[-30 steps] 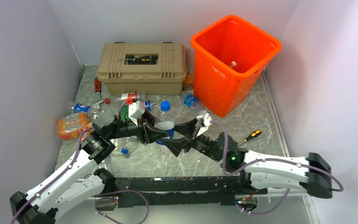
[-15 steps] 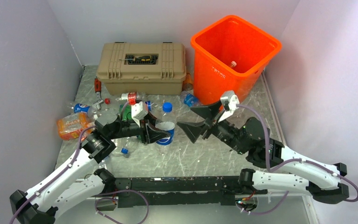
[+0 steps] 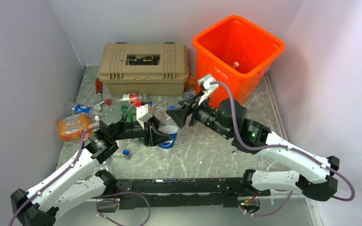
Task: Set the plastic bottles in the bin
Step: Pick up the plastic bottle at the center of the board, then place the plastic bottle in the trash bin.
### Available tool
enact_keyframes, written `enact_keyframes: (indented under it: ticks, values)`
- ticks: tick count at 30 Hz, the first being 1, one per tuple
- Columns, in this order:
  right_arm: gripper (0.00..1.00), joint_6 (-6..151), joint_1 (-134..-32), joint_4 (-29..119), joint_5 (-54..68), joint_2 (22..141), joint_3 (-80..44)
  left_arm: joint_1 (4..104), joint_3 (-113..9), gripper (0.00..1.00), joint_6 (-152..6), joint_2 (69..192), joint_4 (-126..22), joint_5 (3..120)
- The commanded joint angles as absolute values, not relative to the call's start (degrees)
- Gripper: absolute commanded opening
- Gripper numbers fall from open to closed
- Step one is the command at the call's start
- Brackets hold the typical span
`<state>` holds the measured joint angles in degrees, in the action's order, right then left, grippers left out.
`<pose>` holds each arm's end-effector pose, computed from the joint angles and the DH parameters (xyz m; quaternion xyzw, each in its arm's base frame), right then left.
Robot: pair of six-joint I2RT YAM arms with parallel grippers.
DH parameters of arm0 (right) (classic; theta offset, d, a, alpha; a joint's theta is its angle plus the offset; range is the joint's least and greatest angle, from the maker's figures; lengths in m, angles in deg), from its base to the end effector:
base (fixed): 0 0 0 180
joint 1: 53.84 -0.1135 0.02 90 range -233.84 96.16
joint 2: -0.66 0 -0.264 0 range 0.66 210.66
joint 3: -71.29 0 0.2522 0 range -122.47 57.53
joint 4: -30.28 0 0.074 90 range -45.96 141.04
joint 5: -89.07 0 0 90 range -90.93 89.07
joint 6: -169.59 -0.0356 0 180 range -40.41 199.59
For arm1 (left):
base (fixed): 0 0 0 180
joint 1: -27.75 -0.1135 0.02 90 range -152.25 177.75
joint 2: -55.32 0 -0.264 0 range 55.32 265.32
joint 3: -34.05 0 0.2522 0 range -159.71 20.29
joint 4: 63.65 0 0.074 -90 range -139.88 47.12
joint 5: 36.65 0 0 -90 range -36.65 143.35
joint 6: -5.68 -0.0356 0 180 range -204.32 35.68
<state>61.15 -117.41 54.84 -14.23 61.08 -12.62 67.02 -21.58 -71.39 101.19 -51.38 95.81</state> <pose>0.1095 0.2020 0.4416 -0.1971 0.6857 0.3941 0.5793 0.1279 -0.1356 0.3414 0.3972 0.5986 -0.5185 0.4637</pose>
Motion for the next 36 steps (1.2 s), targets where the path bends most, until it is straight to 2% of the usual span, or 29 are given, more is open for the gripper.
enact_keyframes:
  ticks: [1, 9, 11, 15, 16, 17, 18, 19, 20, 21, 22, 29, 33, 36]
  values:
    - [0.63, 57.42, -115.01, 55.55, -8.05, 59.90, -13.97, 67.47, -24.18, 0.12, -72.58, 100.23, -52.47, 97.24]
    - [0.58, 55.71, -113.70, 57.15, -1.20, 62.88, -16.15, 67.74, -24.27, 0.11, -72.72, 100.42, -52.17, 97.18]
    - [0.50, 55.64, -113.62, 57.88, 0.16, 63.48, -16.50, 67.82, -24.27, 0.11, -72.80, 100.31, -52.08, 97.14]
    - [0.28, 55.62, -113.52, 58.69, 0.51, 63.83, -16.55, 67.77, -24.36, 0.14, -72.74, 100.23, -51.92, 96.88]
    - [0.21, 55.72, -113.52, 58.85, 0.63, 63.73, -16.56, 67.82, -24.36, 0.18, -72.72, 100.30, -51.83, 96.67]
    - [0.12, 55.83, -113.52, 59.05, 0.51, 63.56, -16.62, 67.82, -24.43, 0.27, -72.54, 100.32, -51.70, 96.56]
    - [0.00, 55.98, -113.52, 59.33, 0.19, 63.47, -16.75, 67.86, -24.51, 0.43, -72.43, 100.44, -51.53, 96.34]
    - [0.00, 56.26, -113.44, 59.76, -0.46, 63.19, -17.00, 67.96, -24.61, 0.55, -72.08, 100.41, -51.38, 95.66]
    - [0.00, 56.74, -113.51, 60.43, -1.37, 62.78, -17.71, 67.99, -24.55, 0.72, -71.37, 100.34, -51.55, 94.84]
    - [0.00, 57.33, -113.52, 61.38, -3.05, 62.50, -18.54, 68.03, -24.33, 0.95, -70.32, 100.09, -52.05, 93.97]
    - [0.00, 57.99, -113.45, 62.61, -5.61, 62.12, -19.86, 68.01, -24.08, 0.99, -69.69, 99.85, -52.42, 93.28]
    - [0.00, 70.10, -113.48, 69.71, -24.61, 61.08, -36.65, 68.02, -22.50, 0.99, -69.50, 94.99, -52.76, 83.91]
    - [0.00, 80.55, -113.43, 62.32, -34.53, 60.41, -42.26, 68.08, -20.96, 0.99, -69.80, 92.09, -53.79, 78.77]
    - [0.00, 92.07, -113.46, 49.45, -41.70, 60.09, -41.89, 68.09, -21.01, 1.00, -70.67, 91.63, -53.05, 77.01]
